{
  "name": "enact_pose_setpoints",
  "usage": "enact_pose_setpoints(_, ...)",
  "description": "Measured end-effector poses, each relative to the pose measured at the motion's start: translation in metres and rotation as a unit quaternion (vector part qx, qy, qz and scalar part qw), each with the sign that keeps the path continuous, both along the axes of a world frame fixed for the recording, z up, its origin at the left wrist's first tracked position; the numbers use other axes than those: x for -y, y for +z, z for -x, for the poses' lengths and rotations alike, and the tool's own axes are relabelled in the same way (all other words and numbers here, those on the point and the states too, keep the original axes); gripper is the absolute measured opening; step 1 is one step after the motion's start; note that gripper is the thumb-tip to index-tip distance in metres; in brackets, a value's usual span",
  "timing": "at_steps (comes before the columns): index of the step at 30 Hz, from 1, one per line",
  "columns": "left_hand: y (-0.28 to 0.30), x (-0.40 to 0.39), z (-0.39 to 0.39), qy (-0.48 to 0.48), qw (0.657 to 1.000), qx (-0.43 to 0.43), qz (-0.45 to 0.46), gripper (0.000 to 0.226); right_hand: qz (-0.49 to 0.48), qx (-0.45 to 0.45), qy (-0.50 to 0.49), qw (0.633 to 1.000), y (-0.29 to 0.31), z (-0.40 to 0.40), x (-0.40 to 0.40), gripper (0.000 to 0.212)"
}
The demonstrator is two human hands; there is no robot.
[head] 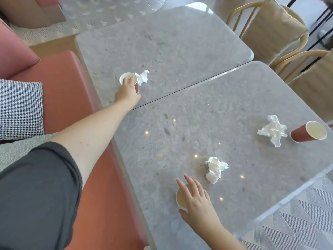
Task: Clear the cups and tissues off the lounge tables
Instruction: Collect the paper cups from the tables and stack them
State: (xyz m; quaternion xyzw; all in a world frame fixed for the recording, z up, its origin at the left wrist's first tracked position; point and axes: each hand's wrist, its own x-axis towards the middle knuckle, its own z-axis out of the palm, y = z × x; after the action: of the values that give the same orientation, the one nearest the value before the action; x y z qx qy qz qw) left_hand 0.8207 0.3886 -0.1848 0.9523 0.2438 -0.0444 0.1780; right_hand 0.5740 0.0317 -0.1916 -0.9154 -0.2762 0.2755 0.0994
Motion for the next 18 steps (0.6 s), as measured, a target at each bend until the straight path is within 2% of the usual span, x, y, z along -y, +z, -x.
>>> enact_pose_setpoints(3,-0.006,-0.010,-0.009,0.012,1.000,-0.025,-0.011,0.046,-0.034,0.035,-0.027,0.998,0.002,0.000,0.000,0.089)
enact_pose_setpoints(7,-0.014,-0.024,-0.008,0.018,1.000,-0.011,-0.020,0.029,-0.058,0.018,-0.038,0.997,-0.002,0.001,0.004,0.084)
enact_pose_setpoints(11,-0.012,-0.020,0.009,0.006,0.997,0.074,-0.017,0.020,-0.087,0.012,-0.062,0.994,-0.002,0.000,0.005,0.080)
enact_pose_setpoints(18,0.002,0.041,0.098,-0.098,0.971,0.216,0.031,0.030,-0.127,0.023,-0.072,0.989,0.000,0.000,0.009,0.083)
